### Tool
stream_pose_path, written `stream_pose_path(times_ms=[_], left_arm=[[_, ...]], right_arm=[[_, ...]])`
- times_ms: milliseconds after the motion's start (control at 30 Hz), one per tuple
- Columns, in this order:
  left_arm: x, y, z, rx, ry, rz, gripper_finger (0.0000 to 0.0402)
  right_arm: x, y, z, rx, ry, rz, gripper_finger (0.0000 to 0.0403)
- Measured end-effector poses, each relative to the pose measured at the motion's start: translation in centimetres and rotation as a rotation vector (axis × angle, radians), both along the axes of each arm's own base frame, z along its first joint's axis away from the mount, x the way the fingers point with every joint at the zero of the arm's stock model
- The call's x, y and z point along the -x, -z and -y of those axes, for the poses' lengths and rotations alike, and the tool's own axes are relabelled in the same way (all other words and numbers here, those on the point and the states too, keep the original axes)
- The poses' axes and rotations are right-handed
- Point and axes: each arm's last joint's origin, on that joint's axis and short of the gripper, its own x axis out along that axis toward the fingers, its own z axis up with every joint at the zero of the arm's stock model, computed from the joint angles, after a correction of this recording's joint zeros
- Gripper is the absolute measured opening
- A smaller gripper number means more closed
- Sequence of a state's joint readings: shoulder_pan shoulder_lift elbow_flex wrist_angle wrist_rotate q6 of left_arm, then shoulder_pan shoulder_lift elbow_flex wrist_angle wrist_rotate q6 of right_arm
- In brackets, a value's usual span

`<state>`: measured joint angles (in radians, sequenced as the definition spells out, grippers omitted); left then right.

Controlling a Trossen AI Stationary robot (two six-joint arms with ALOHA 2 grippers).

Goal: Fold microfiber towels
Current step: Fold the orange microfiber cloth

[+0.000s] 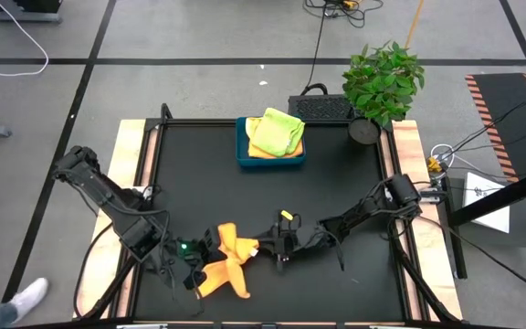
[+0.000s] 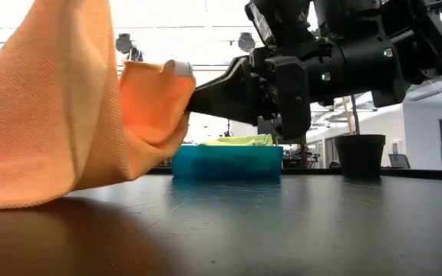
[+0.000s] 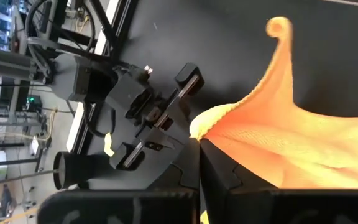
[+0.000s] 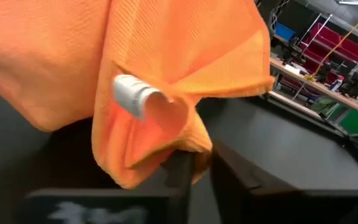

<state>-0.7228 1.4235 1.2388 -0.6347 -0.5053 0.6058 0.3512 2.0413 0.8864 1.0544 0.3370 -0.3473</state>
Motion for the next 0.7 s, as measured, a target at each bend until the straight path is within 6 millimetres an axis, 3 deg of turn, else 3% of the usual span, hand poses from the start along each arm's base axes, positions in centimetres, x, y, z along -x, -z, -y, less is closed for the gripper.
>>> stream_pose_path(times_ms=[100,700], left_arm=[[0.4,0.1,0.4,0.013,0.001,-0.011,0.0006],[3.0,1.6,0.4,0.263,-0.271,-0.282,0.0026]], right_arm=[[0.1,-0.7,-0.3,0.017,-0.009,0.017,0.0008],[4.0,-9.7,-2.2,0.102,0.161,0.063,0.0001]])
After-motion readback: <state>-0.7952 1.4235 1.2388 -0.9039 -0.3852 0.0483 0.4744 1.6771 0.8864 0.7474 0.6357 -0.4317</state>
